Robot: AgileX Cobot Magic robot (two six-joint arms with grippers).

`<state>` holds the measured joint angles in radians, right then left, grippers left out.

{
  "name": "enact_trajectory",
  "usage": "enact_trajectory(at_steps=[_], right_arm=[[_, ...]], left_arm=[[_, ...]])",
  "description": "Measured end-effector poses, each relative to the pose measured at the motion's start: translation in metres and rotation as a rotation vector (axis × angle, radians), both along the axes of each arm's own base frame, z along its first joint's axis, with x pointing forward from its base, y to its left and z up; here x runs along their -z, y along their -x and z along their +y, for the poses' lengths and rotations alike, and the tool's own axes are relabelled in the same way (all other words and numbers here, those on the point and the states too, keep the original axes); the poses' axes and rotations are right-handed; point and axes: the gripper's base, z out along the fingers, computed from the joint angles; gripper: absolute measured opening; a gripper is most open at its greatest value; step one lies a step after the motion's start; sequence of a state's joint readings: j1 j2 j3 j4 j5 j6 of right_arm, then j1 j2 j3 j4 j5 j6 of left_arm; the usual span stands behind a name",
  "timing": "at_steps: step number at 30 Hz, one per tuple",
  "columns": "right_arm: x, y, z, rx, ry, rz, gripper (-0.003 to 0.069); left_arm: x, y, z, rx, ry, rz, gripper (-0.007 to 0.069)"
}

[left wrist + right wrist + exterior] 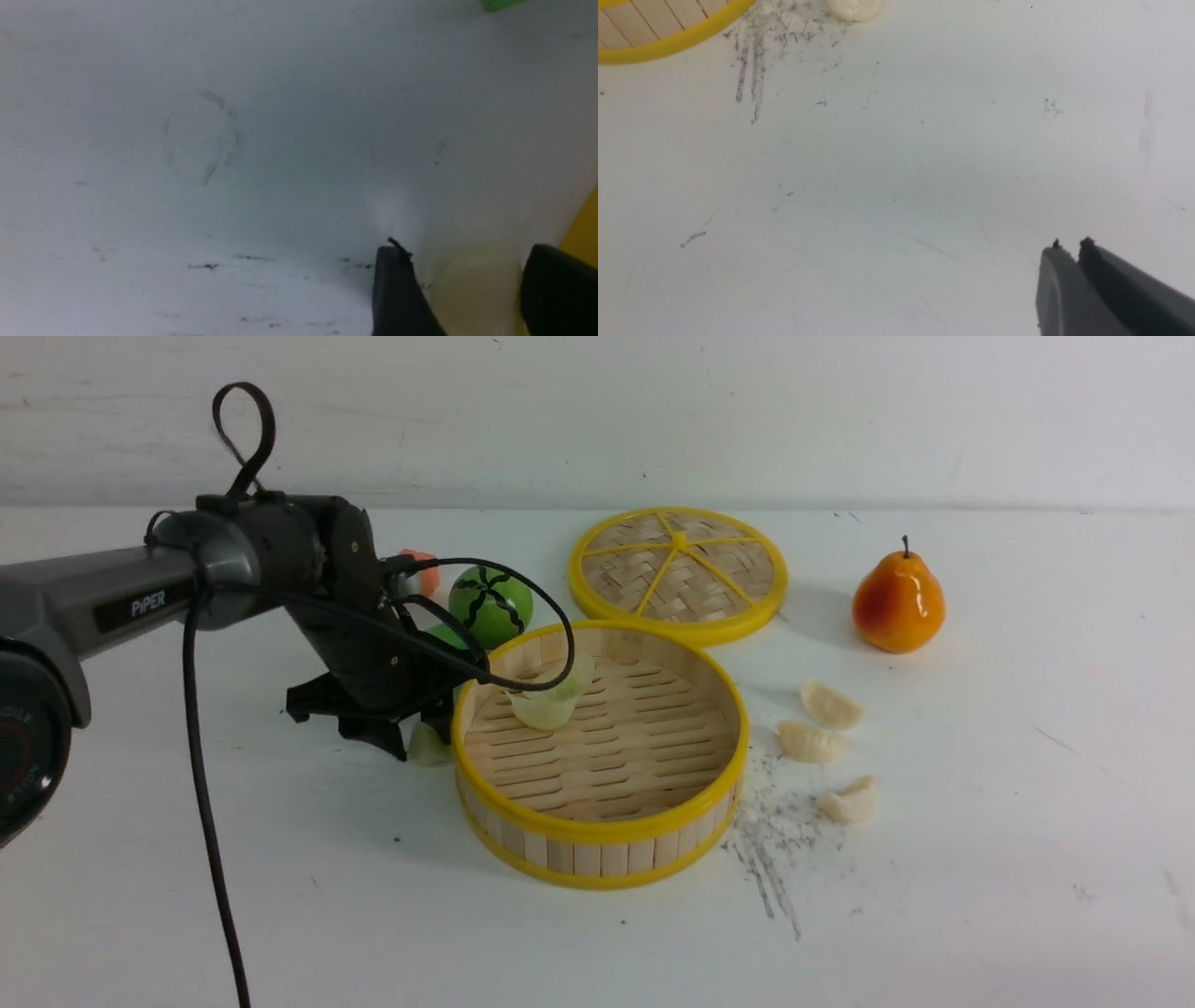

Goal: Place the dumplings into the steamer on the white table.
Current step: 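Reach for and grasp a dumpling on the table with the left gripper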

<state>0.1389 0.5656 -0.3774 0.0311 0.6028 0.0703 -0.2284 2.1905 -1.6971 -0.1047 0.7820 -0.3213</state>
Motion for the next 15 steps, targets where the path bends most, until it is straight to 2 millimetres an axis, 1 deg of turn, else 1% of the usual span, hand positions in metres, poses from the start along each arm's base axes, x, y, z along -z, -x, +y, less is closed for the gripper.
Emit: enact_trajectory(at_steps=[2, 3, 5, 10, 12, 15], right_arm=[[0.0, 0.0, 0.0, 0.0, 0.0, 0.0, 0.0055], [0.0, 0.0, 0.0, 0.0, 0.0, 0.0, 0.0056], [0.0, 0.0, 0.0, 0.0, 0.0, 0.001, 0.0057], [0.0, 0.0, 0.0, 0.0, 0.0, 0.001, 0.0059], [0.0, 0.0, 0.0, 0.0, 0.0, 0.001, 0.0059], [0.0, 0.0, 0.0, 0.0, 0.0, 0.001, 0.0059]], left_arm=[[0.002, 0.0, 0.0, 0.025, -0.01, -0.002, 0.0281], [0.002, -0.001, 0.0, 0.037, -0.015, -0.004, 0.0234], [0.001, -0.001, 0.0, 0.042, -0.017, -0.007, 0.0221], [-0.002, 0.0, 0.001, 0.079, -0.049, -0.011, 0.0223], [-0.01, 0.004, 0.003, 0.111, -0.082, -0.005, 0.0223], [-0.038, 0.01, 0.006, 0.144, -0.1, -0.052, 0.0223]])
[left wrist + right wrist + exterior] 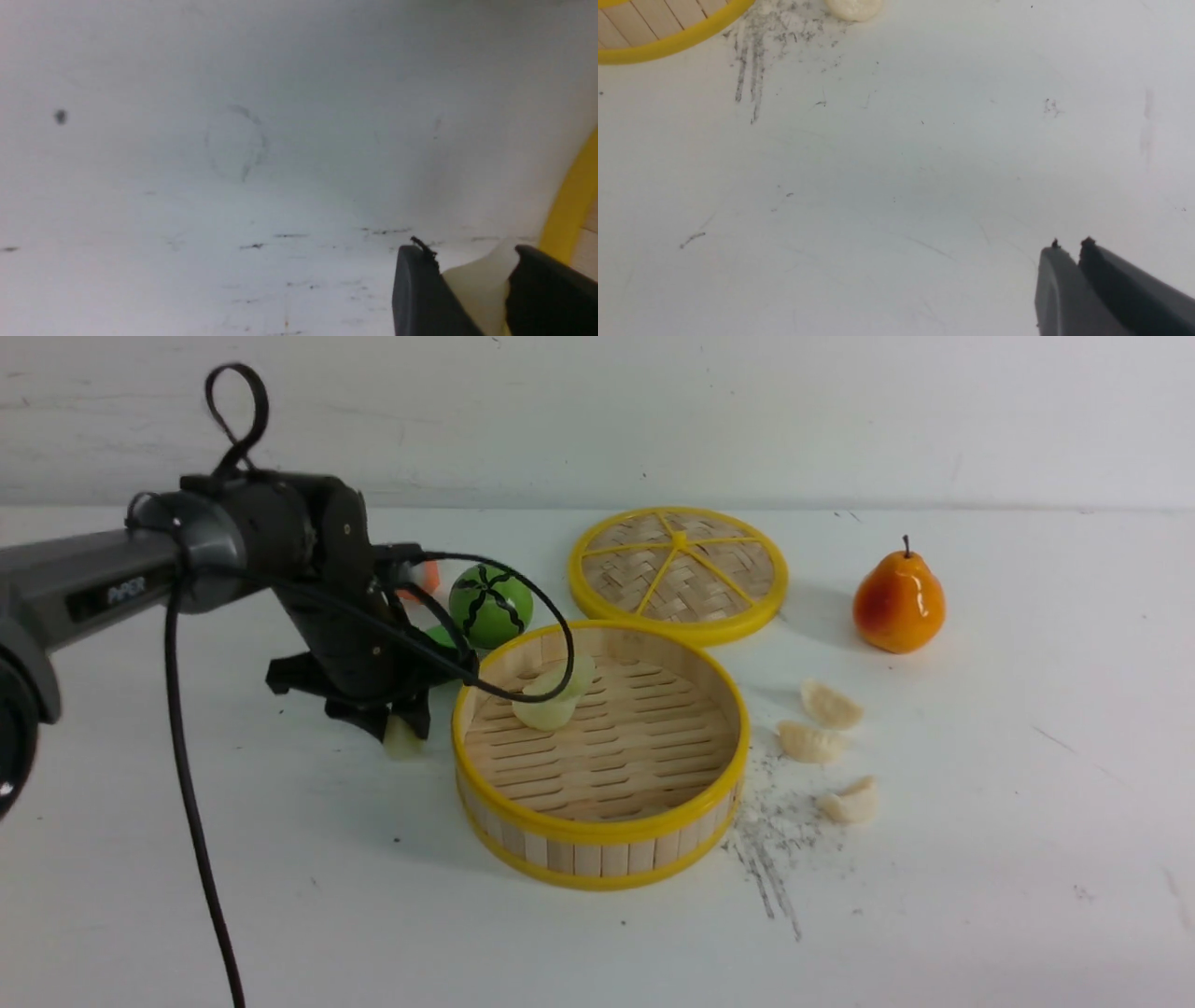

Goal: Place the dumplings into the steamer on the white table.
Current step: 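Reach for and grasp a dumpling on the table with the left gripper, then place the dumpling into the bamboo steamer basket with the left gripper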

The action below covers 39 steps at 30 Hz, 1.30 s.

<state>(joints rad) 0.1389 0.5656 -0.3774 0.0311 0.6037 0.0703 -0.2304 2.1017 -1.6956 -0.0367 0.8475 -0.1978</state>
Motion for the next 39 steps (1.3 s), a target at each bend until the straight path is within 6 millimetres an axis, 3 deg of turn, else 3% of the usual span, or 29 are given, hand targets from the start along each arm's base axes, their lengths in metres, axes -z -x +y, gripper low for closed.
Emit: enact_trajectory(at_steps=[3, 4, 5, 8, 12, 14, 18, 23, 39], right_arm=[[0.0, 0.0, 0.0, 0.0, 0.0, -0.001, 0.0063], [0.0, 0.0, 0.0, 0.0, 0.0, -0.001, 0.0063], [0.0, 0.0, 0.0, 0.0, 0.0, -0.001, 0.0066], [0.0, 0.0, 0.0, 0.0, 0.0, -0.001, 0.0069], [0.0, 0.0, 0.0, 0.0, 0.0, -0.002, 0.0072], [0.0, 0.0, 0.0, 0.0, 0.0, -0.002, 0.0073], [0.0, 0.0, 0.0, 0.0, 0.0, -0.002, 0.0076], [0.0, 0.0, 0.0, 0.0, 0.0, -0.002, 0.0076], [0.0, 0.0, 0.0, 0.0, 0.0, -0.001, 0.0078]], left_arm=[[-0.042, 0.011, 0.0, 0.064, 0.018, -0.084, 0.0223], [-0.044, 0.012, 0.0, 0.072, 0.015, -0.088, 0.0223], [-0.06, 0.019, -0.005, 0.165, 0.023, -0.113, 0.0223], [-0.068, 0.03, -0.023, 0.395, -0.011, -0.138, 0.0223], [-0.06, 0.039, -0.056, 0.682, -0.066, -0.162, 0.0223], [-0.046, 0.042, -0.081, 0.842, -0.108, -0.182, 0.0223], [-0.022, 0.042, -0.103, 0.969, -0.171, -0.194, 0.0223], [0.009, 0.035, -0.106, 1.021, -0.237, -0.146, 0.0223], [0.01, 0.03, -0.103, 1.051, -0.321, -0.189, 0.0225]])
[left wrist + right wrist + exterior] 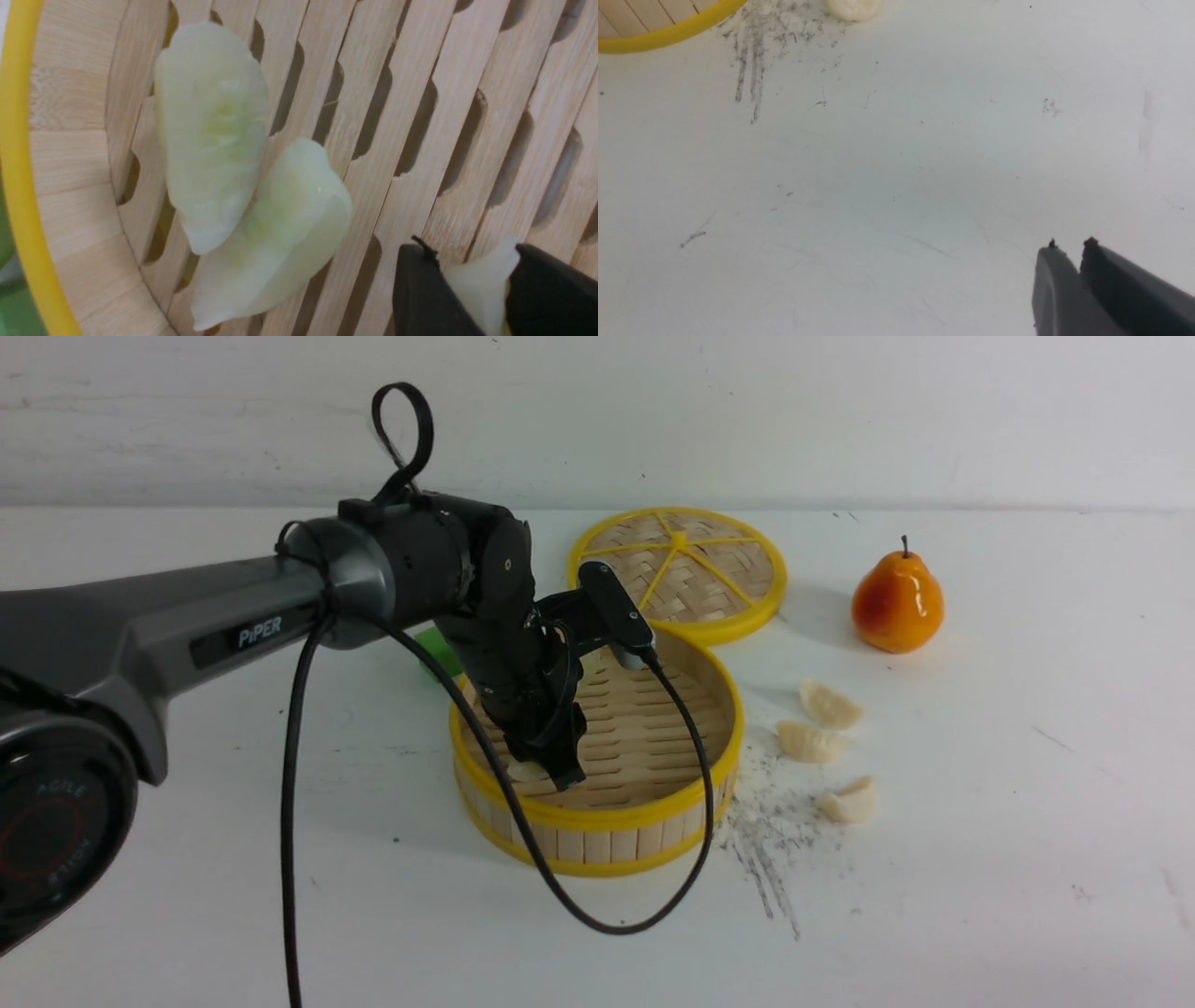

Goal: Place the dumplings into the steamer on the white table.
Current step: 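Place the dumpling into the bamboo steamer basket with the left gripper, then reach for and grasp a dumpling lying on the table beside the steamer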

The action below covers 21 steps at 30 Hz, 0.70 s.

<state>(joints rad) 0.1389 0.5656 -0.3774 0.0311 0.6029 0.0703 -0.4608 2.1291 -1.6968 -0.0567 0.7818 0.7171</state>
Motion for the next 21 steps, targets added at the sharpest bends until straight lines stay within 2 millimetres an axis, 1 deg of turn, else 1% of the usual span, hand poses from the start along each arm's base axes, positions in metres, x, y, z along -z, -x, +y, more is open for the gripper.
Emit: enact_trajectory(at_steps=[2, 6, 8, 10, 12, 15, 17, 18, 21], right_arm=[[0.0, 0.0, 0.0, 0.0, 0.0, 0.0, 0.0078], [0.0, 0.0, 0.0, 0.0, 0.0, 0.0, 0.0078], [0.0, 0.0, 0.0, 0.0, 0.0, 0.0, 0.008], [0.0, 0.0, 0.0, 0.0, 0.0, 0.0, 0.0079], [0.0, 0.0, 0.0, 0.0, 0.0, 0.0, 0.0083], [0.0, 0.0, 0.0, 0.0, 0.0, 0.0, 0.0084], [0.0, 0.0, 0.0, 0.0, -0.001, 0.0, 0.0085], [0.0, 0.0, 0.0, 0.001, -0.005, 0.001, 0.0086], [0.002, 0.001, 0.002, 0.001, -0.03, 0.026, 0.009]], left_arm=[[-0.001, 0.0, 0.0, -0.002, 0.006, 0.001, 0.0248], [-0.01, 0.002, 0.001, -0.003, 0.012, -0.012, 0.0332], [-0.019, 0.004, 0.002, -0.003, 0.02, -0.029, 0.036], [-0.034, 0.007, 0.003, -0.016, 0.038, -0.052, 0.0366], [-0.051, 0.011, 0.005, -0.036, 0.064, -0.08, 0.036], [-0.091, 0.022, 0.012, -0.073, 0.113, -0.151, 0.0316], [-0.122, 0.035, 0.02, -0.127, 0.154, -0.188, 0.0259], [-0.138, 0.043, 0.025, -0.166, 0.182, -0.199, 0.0221], [-0.18, 0.07, 0.041, -0.27, 0.242, -0.219, 0.012]])
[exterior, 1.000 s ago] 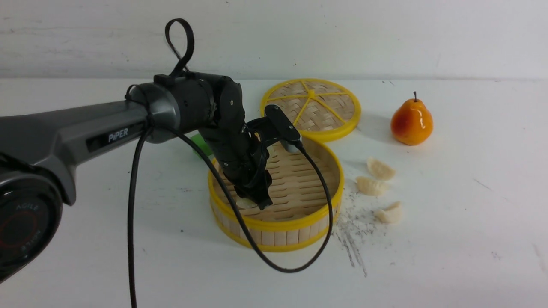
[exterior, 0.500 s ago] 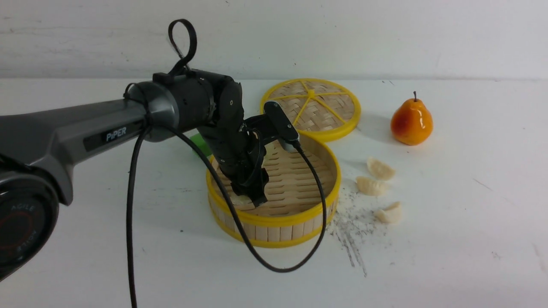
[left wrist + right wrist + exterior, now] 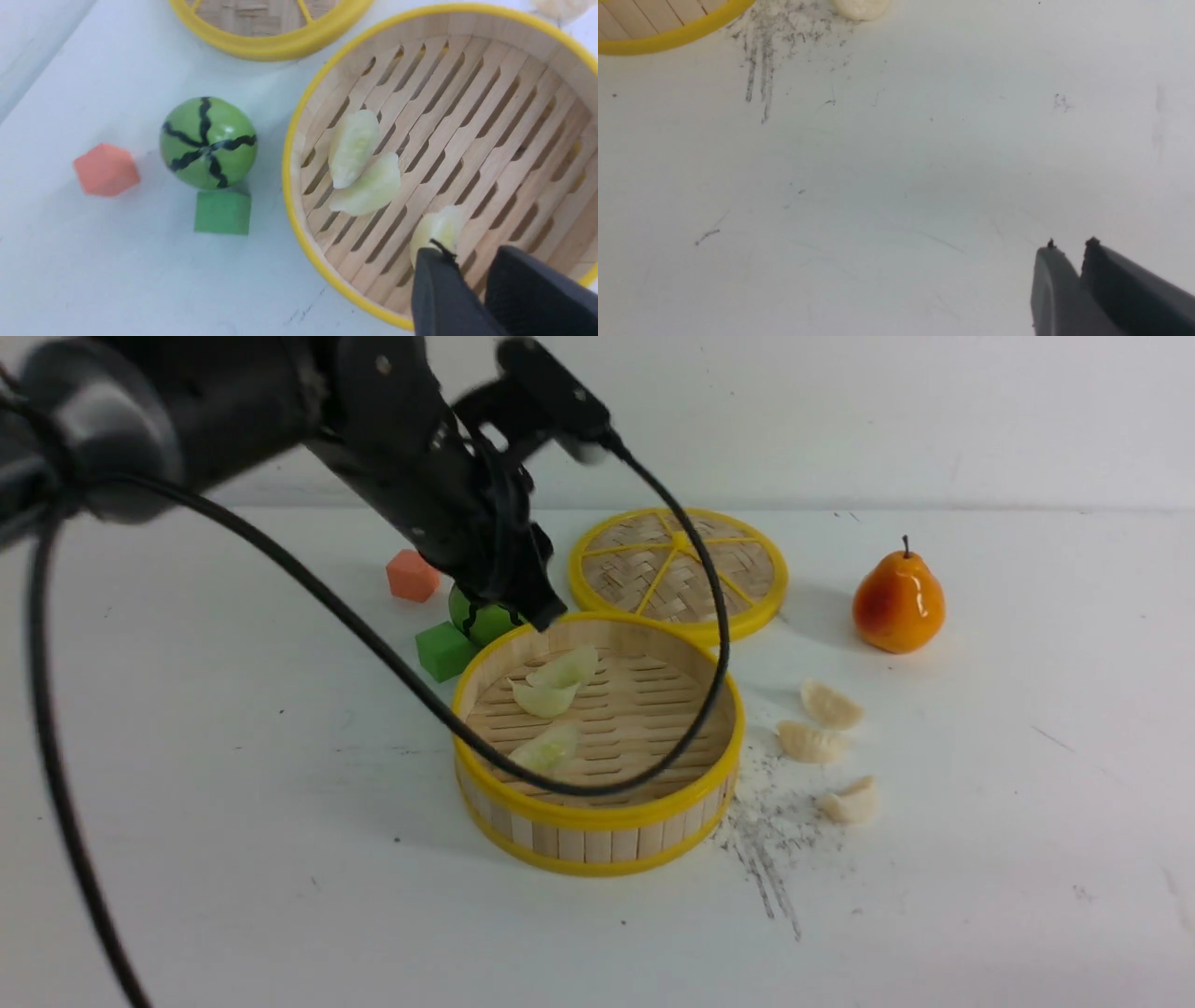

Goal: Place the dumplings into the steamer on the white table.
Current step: 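Reach for and grasp a dumpling lying on the table beside the steamer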

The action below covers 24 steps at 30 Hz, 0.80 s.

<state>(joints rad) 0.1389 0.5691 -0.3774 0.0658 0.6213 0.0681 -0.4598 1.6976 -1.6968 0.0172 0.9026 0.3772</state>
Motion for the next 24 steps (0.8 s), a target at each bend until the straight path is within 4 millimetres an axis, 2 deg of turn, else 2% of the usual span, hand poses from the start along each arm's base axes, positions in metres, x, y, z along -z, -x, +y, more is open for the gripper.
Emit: enact_trajectory(at_steps=[4, 7, 9, 12, 19, 20, 21, 24], right_arm=[[0.005, -0.003, 0.003, -0.029, 0.008, 0.113, 0.0101], [-0.007, -0.018, 0.007, -0.055, 0.014, 0.188, 0.013], [-0.019, -0.034, 0.01, -0.064, 0.011, 0.201, 0.0167], [-0.033, -0.058, 0.014, -0.088, 0.024, 0.181, 0.0225], [-0.046, -0.114, 0.024, -0.142, 0.04, 0.156, 0.0376], [-0.043, -0.138, 0.029, -0.146, 0.012, 0.18, 0.0433], [-0.043, -0.152, 0.033, -0.154, -0.003, 0.185, 0.0472], [-0.03, -0.193, 0.04, -0.186, 0.0, 0.227, 0.0542]], left_arm=[[-0.047, 0.041, 0.025, -0.09, 0.045, -0.027, -0.0006], [-0.073, 0.077, 0.043, -0.156, 0.095, -0.005, -0.0013], [-0.078, 0.097, 0.053, -0.206, 0.123, 0.047, -0.0013], [-0.075, 0.121, 0.063, -0.245, 0.146, 0.104, -0.0013], [-0.039, 0.154, 0.079, -0.266, 0.107, 0.192, -0.0013], [-0.028, 0.164, 0.084, -0.274, 0.104, 0.207, -0.0013], [-0.019, 0.173, 0.089, -0.28, 0.104, 0.213, -0.0013], [0.007, 0.195, 0.1, -0.289, 0.097, 0.234, -0.0013]])
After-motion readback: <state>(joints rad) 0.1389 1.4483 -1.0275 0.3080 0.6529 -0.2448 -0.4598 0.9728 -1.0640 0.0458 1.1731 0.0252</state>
